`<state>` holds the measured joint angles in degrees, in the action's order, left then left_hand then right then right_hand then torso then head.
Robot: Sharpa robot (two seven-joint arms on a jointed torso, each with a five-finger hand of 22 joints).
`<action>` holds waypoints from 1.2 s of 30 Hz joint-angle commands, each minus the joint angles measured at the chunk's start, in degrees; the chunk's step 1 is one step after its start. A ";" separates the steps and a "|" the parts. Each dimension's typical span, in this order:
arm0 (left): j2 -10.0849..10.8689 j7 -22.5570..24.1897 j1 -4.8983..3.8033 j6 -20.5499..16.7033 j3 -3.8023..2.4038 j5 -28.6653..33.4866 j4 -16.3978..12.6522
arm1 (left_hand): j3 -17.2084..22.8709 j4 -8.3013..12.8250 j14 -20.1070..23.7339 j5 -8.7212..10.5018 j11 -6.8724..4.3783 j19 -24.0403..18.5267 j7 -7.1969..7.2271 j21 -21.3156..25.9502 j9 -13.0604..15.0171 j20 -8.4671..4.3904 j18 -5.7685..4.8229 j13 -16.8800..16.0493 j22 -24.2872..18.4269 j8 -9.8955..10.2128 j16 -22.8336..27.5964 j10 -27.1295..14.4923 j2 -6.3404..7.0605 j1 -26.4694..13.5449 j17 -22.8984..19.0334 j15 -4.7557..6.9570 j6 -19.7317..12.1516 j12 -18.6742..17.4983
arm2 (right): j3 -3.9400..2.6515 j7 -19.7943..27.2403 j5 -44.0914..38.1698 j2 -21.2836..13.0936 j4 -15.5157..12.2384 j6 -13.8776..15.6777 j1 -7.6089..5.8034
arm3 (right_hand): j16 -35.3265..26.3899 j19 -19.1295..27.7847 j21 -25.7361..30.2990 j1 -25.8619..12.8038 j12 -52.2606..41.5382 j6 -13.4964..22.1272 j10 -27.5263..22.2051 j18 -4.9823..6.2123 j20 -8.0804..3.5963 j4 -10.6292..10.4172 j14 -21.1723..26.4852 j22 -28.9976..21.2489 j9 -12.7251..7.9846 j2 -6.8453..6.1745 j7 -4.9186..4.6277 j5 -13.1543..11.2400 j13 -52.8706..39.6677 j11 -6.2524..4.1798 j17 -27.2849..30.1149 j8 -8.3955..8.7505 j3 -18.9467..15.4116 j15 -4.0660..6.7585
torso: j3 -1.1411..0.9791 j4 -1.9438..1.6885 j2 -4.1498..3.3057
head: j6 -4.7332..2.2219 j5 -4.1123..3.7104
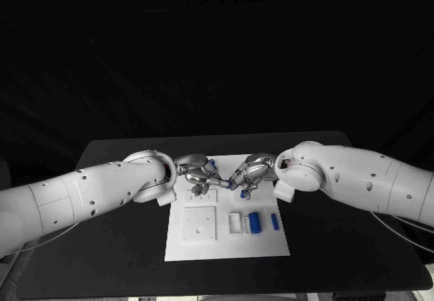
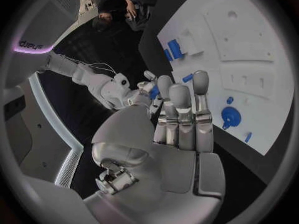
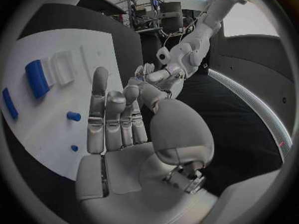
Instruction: Assemble the parts on the task board
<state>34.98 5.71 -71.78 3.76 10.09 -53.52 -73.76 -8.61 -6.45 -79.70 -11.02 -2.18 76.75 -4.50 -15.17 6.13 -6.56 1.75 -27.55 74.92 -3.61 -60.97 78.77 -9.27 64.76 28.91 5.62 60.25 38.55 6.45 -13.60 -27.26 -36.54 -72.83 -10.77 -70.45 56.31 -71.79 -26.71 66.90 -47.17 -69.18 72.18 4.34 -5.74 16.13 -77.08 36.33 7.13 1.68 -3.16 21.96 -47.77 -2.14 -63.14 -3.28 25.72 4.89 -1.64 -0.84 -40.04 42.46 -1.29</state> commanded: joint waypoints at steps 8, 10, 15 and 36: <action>-0.08 1.41 -0.07 1.56 -0.03 1.36 -0.23 | 1.98 4.21 0.50 -0.65 -0.35 -0.43 0.55 0.37 -0.44 -0.34 -0.17 -0.26 0.93 -0.04 0.13 -0.82 -1.88 4.26 -0.21 0.26 1.95 -0.23 | 0.00 -0.23 -0.89 0.31 -0.17 -1.25 0.04 | 0.12 -0.04 0.39 0.12 0.30 -1.61 0.46 -0.55 -0.28 0.02 -0.35 0.06 5.07 -0.43 -0.15 -0.11 -0.04 -0.13 -0.06 -0.40 0.25 0.11 | -0.05 0.00 -0.03 | 0.17 -0.04; -0.08 1.69 -0.07 1.26 -0.03 1.56 -0.25 | 2.27 4.93 0.53 -0.59 -0.30 -0.48 0.52 0.41 -0.58 -0.33 -0.17 -0.29 0.92 -0.04 0.11 -0.89 -2.05 4.84 -0.24 0.25 2.08 -0.21 | 0.00 -0.27 -0.91 0.46 -0.13 -1.32 0.04 | 0.15 -0.16 0.56 0.05 0.32 -1.62 0.49 -0.55 -0.29 0.00 -0.39 0.35 5.20 -0.45 -0.13 -0.16 -0.13 -0.15 -0.12 -0.40 0.30 0.12 | -0.05 0.01 -0.03 | 0.12 -0.04; -0.12 2.21 -0.07 0.94 -0.03 1.99 -0.25 | 3.06 6.25 0.48 0.49 -0.38 -0.43 0.65 0.37 -0.79 -0.37 -0.19 -0.38 0.96 -0.04 -0.05 -0.86 -2.27 5.76 -0.24 0.28 2.52 -0.11 | 0.00 -0.32 -0.93 0.67 -0.04 -1.29 0.04 | 0.15 -0.16 0.56 0.05 0.32 -1.62 0.49 -0.55 -0.29 0.00 -0.39 0.35 5.20 -0.45 -0.13 -0.16 -0.13 -0.15 -0.12 -0.40 0.30 0.12 | -0.07 -0.01 -0.04 | 0.20 -0.01; -0.42 2.74 -0.07 2.75 0.02 3.09 -0.44 | 10.91 6.84 0.68 3.97 -0.41 -0.78 1.00 0.03 -1.33 -0.38 -0.29 -0.52 1.01 -0.03 -0.53 -0.80 -0.74 4.51 -0.09 0.28 4.46 -0.08 | 0.00 -0.56 -1.02 1.38 0.19 -0.83 0.04 | 0.15 -0.22 0.73 0.02 0.34 -1.60 0.52 -0.55 -0.29 0.00 -0.43 0.49 5.29 -0.45 -0.13 -0.12 -0.15 -0.14 -0.14 -0.40 0.34 0.12 | -0.03 -0.01 -0.03 | 0.50 -0.12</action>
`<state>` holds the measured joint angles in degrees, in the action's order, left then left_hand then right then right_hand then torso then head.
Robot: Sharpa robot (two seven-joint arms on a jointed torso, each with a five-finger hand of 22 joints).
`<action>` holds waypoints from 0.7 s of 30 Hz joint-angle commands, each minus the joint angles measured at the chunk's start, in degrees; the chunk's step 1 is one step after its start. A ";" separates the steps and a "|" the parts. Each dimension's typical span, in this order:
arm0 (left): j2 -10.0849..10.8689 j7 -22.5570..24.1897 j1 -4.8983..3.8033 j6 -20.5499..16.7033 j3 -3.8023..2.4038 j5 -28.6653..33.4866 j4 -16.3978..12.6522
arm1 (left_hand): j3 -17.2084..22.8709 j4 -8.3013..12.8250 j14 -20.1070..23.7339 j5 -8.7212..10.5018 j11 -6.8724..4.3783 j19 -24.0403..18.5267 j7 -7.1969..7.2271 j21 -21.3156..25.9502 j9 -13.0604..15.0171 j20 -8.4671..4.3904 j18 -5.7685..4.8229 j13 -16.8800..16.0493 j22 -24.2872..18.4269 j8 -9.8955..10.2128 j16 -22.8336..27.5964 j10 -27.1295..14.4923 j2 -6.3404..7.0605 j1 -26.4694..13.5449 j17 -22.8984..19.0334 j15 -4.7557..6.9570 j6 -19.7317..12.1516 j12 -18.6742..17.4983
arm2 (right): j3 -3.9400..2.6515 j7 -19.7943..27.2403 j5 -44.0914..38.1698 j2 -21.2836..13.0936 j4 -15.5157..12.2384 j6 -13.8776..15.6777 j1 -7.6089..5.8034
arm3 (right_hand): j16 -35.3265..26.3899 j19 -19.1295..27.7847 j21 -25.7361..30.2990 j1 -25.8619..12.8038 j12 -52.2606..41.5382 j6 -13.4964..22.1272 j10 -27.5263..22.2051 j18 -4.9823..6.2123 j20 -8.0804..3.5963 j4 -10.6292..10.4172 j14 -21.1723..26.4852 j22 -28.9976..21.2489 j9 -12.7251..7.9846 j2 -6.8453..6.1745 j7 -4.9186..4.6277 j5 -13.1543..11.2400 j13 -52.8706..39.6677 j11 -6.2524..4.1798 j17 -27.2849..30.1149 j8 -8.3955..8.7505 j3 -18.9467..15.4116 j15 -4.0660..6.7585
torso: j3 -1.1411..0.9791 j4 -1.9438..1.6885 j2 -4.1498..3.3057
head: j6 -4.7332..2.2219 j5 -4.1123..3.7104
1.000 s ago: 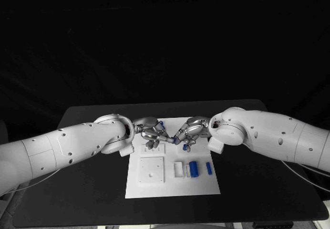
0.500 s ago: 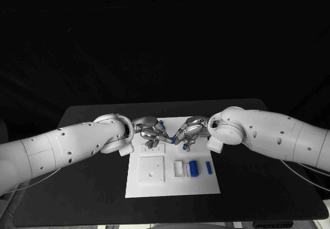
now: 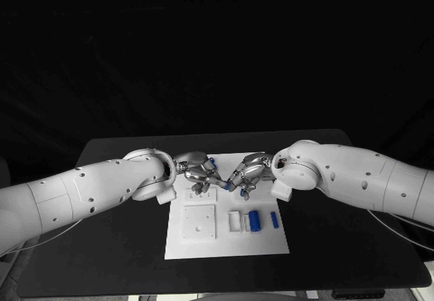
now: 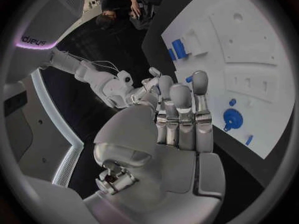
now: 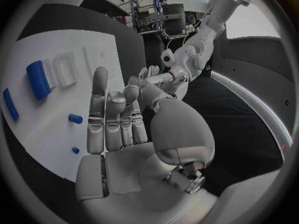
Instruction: Assemble the parts on the task board
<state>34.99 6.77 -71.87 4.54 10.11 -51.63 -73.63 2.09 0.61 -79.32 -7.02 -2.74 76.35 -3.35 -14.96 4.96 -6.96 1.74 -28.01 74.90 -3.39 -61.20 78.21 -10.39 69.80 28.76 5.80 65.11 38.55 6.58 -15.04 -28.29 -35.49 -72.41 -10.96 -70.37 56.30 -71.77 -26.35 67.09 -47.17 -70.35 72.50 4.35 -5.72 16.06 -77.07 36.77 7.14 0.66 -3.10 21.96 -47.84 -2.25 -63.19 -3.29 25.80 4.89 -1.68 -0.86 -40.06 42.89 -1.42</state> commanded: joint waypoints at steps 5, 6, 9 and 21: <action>-0.53 1.58 0.02 2.94 0.01 1.23 -0.69 | 0.09 -0.63 0.35 0.10 0.18 -0.45 -0.25 -0.18 -0.30 0.04 -0.29 -0.07 1.02 -0.21 -0.31 -0.27 0.62 -1.03 0.08 0.07 -0.70 -0.09 | -0.14 0.87 -0.04 0.42 -0.20 -0.50 -0.05 | 0.15 -0.27 0.44 -0.17 0.31 -0.43 0.24 -0.56 -0.31 0.08 -0.46 0.10 5.33 0.59 -0.19 -0.13 -0.13 -0.05 -0.08 -0.39 0.27 0.14 | 0.01 0.02 0.01 | 0.10 -0.01; -0.54 1.54 0.02 3.17 0.02 1.23 -0.71 | 0.01 -0.79 0.37 0.10 0.22 -0.46 -0.31 -0.19 -0.37 0.06 -0.29 -0.07 1.02 -0.20 -0.30 -0.29 0.74 -1.21 0.08 0.05 -0.86 -0.11 | -0.14 0.87 -0.05 0.44 -0.20 -0.48 -0.05 | 0.15 -0.27 0.44 -0.17 0.31 -0.43 0.24 -0.56 -0.31 0.08 -0.46 0.10 5.33 0.59 -0.19 -0.13 -0.13 -0.05 -0.08 -0.39 0.27 0.14 | 0.01 0.02 0.00 | 0.11 -0.02; -0.58 1.41 0.02 3.81 0.02 1.24 -0.76 | -0.56 -1.40 0.44 0.27 0.43 -0.52 -0.71 -0.16 -0.89 0.15 -0.24 -0.08 1.00 -0.19 -0.26 -0.37 1.60 -2.03 0.06 -0.09 -1.93 -0.10 | -0.14 0.87 -0.08 0.48 -0.19 -0.49 -0.05 | 0.15 -0.27 0.44 -0.17 0.31 -0.43 0.24 -0.56 -0.31 0.08 -0.46 0.10 5.33 0.59 -0.19 -0.13 -0.13 -0.05 -0.08 -0.39 0.27 0.14 | -0.01 0.03 0.00 | 0.12 -0.02; -0.63 0.24 0.02 4.85 0.05 1.23 -0.84 | -1.95 -3.03 0.57 0.13 0.80 -0.58 -1.31 -0.03 -1.04 0.45 0.03 -0.09 0.95 -0.22 -0.05 -0.66 3.72 -4.18 -0.17 -0.36 -3.56 -0.06 | -0.14 0.91 -0.16 0.46 -0.25 -0.76 -0.05 | 0.18 -0.32 0.50 -0.16 0.34 -0.41 0.25 -0.56 -0.32 0.08 -0.48 0.17 5.39 0.59 -0.20 -0.16 -0.12 -0.05 -0.12 -0.38 0.29 0.14 | -0.02 0.05 0.02 | 0.25 -0.15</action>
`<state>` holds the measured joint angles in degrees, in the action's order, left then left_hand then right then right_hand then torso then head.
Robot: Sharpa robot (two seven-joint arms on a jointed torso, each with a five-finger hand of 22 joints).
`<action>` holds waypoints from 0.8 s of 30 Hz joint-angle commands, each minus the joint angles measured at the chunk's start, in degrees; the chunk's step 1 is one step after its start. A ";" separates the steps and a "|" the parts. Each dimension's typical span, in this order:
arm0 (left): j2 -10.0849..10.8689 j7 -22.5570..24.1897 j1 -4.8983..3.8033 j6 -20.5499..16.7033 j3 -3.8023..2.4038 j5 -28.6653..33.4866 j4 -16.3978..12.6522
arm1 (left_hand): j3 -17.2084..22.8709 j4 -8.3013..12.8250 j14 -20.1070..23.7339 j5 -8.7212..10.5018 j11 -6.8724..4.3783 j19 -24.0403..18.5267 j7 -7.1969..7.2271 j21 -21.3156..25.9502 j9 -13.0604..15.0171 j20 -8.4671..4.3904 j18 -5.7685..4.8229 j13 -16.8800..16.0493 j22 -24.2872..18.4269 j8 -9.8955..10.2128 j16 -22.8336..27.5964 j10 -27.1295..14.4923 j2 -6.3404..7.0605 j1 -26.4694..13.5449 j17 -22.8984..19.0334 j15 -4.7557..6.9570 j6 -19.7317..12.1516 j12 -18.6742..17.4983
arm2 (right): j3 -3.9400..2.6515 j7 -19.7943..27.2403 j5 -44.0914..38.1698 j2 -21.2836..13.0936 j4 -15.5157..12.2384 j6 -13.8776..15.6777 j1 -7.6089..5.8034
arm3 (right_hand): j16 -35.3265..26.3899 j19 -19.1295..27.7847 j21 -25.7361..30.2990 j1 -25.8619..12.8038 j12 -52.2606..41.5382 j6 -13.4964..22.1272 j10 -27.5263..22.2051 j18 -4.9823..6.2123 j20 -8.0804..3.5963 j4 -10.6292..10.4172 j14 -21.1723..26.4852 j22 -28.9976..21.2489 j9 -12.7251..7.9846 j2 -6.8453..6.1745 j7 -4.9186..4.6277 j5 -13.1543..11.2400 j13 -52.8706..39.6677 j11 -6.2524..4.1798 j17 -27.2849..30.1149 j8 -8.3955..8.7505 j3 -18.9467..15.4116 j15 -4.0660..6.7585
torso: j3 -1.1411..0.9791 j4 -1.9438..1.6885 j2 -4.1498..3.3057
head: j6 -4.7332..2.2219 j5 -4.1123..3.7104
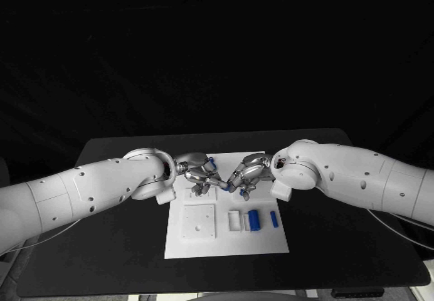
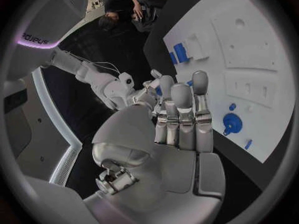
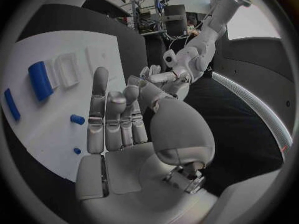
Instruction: Assemble the parts on the task board
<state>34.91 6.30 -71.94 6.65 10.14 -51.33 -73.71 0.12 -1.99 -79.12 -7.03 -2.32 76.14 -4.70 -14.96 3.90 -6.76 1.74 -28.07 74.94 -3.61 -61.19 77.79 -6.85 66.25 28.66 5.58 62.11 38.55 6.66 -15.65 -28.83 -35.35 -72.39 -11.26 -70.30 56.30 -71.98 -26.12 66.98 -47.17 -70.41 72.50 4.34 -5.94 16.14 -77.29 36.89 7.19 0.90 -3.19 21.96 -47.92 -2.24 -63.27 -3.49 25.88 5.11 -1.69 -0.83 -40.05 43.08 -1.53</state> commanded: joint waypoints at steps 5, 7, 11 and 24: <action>-0.63 -0.04 0.10 2.92 0.04 0.52 -0.72 | -0.35 -0.57 0.38 -0.18 0.47 -0.35 -0.11 0.05 0.04 0.32 0.14 -0.04 0.88 -0.01 0.03 -0.42 0.90 -1.20 -0.21 -0.19 -1.21 -0.03 | -0.21 1.54 0.37 0.34 -0.30 -0.64 -0.12 | 0.18 -0.10 0.27 -0.04 0.34 -0.35 0.25 -0.55 -0.11 0.00 -0.26 0.05 5.34 0.35 -0.10 -0.17 -0.04 -0.05 -0.05 -0.18 0.21 -0.08 | -0.03 0.00 0.01 | 0.07 -0.15; -0.66 -0.29 0.10 3.04 0.04 0.31 -0.70 | -0.33 -0.48 0.38 -0.17 0.47 -0.34 -0.11 0.07 0.07 0.34 0.16 -0.05 0.88 -0.03 0.03 -0.43 0.98 -1.21 -0.24 -0.20 -1.21 0.01 | -0.21 1.54 0.38 0.35 -0.33 -0.71 -0.12 | 0.18 -0.10 0.27 -0.04 0.34 -0.35 0.25 -0.55 -0.11 0.00 -0.26 0.05 5.34 0.35 -0.10 -0.17 -0.04 -0.05 -0.05 -0.18 0.21 -0.08 | -0.02 0.00 0.00 | 0.10 -0.17; -0.77 -0.75 0.10 3.28 0.05 -0.09 -0.65 | 0.00 -0.08 0.39 -1.13 0.44 -0.32 -0.07 0.15 0.08 0.36 0.20 -0.08 0.89 -0.02 -0.01 -0.52 0.90 -1.06 -0.30 -0.19 -1.06 0.11 | -0.21 1.54 0.38 0.37 -0.41 -0.79 -0.12 | 0.18 -0.10 0.27 -0.04 0.34 -0.35 0.25 -0.55 -0.11 0.00 -0.26 0.05 5.34 0.35 -0.10 -0.17 -0.04 -0.05 -0.05 -0.18 0.21 -0.08 | -0.01 0.00 -0.02 | 0.15 -0.18; -1.17 -3.03 0.10 4.46 0.09 -1.38 -0.32 | 3.22 1.91 0.53 -9.81 0.23 -0.35 0.24 0.23 0.08 0.21 0.02 0.01 0.95 -0.02 -0.28 -0.79 1.50 -2.53 -0.47 -0.05 -0.25 0.26 | -0.21 1.51 0.38 0.45 -0.82 -0.97 -0.12 | 0.20 -0.23 0.48 -0.01 0.31 -0.32 0.33 -0.55 -0.13 0.03 -0.30 0.24 5.51 0.36 -0.09 -0.16 -0.11 -0.06 -0.09 -0.18 0.23 -0.07 | -0.01 0.00 0.00 | 0.36 -0.23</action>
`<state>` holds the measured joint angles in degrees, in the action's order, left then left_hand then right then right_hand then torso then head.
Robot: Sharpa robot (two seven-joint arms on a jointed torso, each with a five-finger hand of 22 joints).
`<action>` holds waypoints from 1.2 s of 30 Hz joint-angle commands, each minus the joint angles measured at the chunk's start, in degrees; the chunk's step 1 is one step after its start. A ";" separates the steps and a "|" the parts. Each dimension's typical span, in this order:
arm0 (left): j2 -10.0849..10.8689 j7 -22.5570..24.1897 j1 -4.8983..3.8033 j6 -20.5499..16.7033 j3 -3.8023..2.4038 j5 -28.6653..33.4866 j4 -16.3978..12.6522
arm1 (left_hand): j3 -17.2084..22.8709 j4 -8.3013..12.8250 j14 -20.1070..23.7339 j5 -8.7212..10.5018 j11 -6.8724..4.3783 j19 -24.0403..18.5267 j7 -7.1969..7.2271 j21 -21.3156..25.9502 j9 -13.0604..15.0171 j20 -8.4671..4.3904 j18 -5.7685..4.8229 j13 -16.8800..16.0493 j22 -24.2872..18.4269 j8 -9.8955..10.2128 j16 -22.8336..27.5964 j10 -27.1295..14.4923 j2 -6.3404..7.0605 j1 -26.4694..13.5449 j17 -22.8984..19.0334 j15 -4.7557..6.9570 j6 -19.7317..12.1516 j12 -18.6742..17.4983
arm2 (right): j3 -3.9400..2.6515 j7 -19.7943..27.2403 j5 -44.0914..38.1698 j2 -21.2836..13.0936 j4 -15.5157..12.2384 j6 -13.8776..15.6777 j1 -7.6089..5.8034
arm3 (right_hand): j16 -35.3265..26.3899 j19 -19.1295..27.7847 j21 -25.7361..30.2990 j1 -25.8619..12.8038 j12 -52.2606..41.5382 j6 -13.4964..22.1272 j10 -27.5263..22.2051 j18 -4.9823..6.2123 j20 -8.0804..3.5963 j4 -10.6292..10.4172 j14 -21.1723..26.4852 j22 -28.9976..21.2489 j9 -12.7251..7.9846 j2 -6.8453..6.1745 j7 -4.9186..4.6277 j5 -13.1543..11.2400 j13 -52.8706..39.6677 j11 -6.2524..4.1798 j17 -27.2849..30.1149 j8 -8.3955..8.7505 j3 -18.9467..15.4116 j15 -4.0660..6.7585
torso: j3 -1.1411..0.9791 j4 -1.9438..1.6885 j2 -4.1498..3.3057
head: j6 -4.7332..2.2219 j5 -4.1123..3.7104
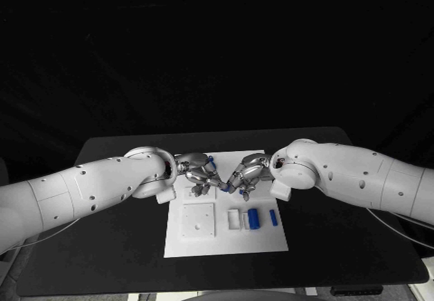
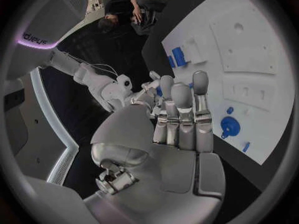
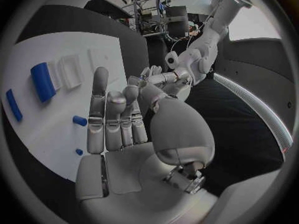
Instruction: Assemble the parts on the task board
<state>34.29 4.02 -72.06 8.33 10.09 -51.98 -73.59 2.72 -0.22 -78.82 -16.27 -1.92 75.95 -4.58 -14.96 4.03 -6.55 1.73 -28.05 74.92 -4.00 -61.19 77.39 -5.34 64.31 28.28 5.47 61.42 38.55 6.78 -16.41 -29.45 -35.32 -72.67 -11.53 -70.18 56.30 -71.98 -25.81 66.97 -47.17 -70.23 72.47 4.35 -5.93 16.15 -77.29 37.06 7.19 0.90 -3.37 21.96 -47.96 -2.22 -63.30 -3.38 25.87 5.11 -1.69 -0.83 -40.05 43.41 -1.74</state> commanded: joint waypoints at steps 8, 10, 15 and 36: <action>-0.75 -1.16 0.21 3.61 0.15 -0.80 -0.47 | 2.77 1.56 0.36 -6.74 -0.63 -0.22 1.04 0.22 2.45 -0.33 -0.27 0.01 0.99 0.30 -0.28 -0.73 0.64 -0.79 -0.10 0.39 2.97 0.11 | -0.34 2.20 0.98 0.49 -0.64 -0.66 -0.24 | 0.20 -0.24 0.17 0.00 0.31 -0.49 0.35 -0.56 -0.13 0.02 -0.31 0.07 5.51 0.36 0.08 -0.16 -0.06 -0.09 -0.06 -0.29 0.24 -0.06 | 0.02 0.03 -0.03 | 0.17 -0.08; -0.77 -1.09 0.22 3.92 0.15 -0.70 -0.57 | 2.63 2.09 0.60 -6.82 -0.68 -0.40 1.33 0.32 5.52 -0.43 -0.47 -0.06 0.97 0.25 -0.35 -1.10 1.26 -1.46 0.01 0.42 3.25 0.05 | -0.34 2.18 0.96 0.51 -0.63 -0.60 -0.24 | 0.20 -0.24 0.17 0.00 0.31 -0.49 0.35 -0.56 -0.13 0.02 -0.31 0.07 5.51 0.36 0.08 -0.16 -0.06 -0.09 -0.06 -0.29 0.24 -0.06 | 0.01 0.02 -0.01 | 0.24 -0.16; -0.78 -0.79 0.22 4.09 0.15 -0.19 -0.73 | 1.19 2.97 1.11 -8.71 -0.86 -0.62 1.78 0.46 14.31 -0.48 -0.63 -0.52 1.00 0.06 -0.81 -2.14 2.17 -2.80 0.14 0.50 2.87 0.65 | -0.34 2.16 0.92 0.58 -0.61 -0.53 -0.24 | 0.20 -0.24 0.17 0.00 0.31 -0.49 0.35 -0.56 -0.13 0.02 -0.31 0.07 5.51 0.36 0.08 -0.16 -0.06 -0.09 -0.06 -0.29 0.24 -0.06 | 0.01 0.00 -0.02 | 0.33 -0.24; -0.60 -0.29 0.22 5.85 0.16 1.41 -0.85 | 3.10 2.36 2.57 -8.04 -0.55 -1.47 1.95 0.09 28.59 -0.13 -0.53 -0.24 1.04 0.35 -2.72 -4.40 0.46 -4.08 -0.53 0.17 0.33 3.06 | -0.34 2.08 0.80 0.51 -0.57 -0.44 -0.24 | 0.20 -0.28 0.37 0.03 0.35 -0.47 0.36 -0.56 -0.13 0.02 -0.32 0.30 5.62 0.37 0.08 -0.27 -0.05 -0.09 -0.09 -0.31 0.29 -0.06 | 0.00 0.01 0.00 | 0.40 -0.46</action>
<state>34.11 2.39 -72.05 10.75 10.14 -51.70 -73.66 5.48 2.19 -76.64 -24.56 -2.52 75.02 -2.75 -14.73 32.77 -6.67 1.73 -28.36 74.90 -3.61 -63.69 73.46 -4.18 60.33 27.81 5.63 61.81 41.43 6.75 -16.56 -29.51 -35.04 -73.04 -12.30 -70.19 56.30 -71.97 -25.81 67.18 -47.17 -70.38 72.57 4.35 -5.92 16.14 -77.28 37.24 7.21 0.67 -3.38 21.96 -47.96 -2.12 -63.29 -3.46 25.88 5.10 -1.68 -0.82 -40.05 43.80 -2.20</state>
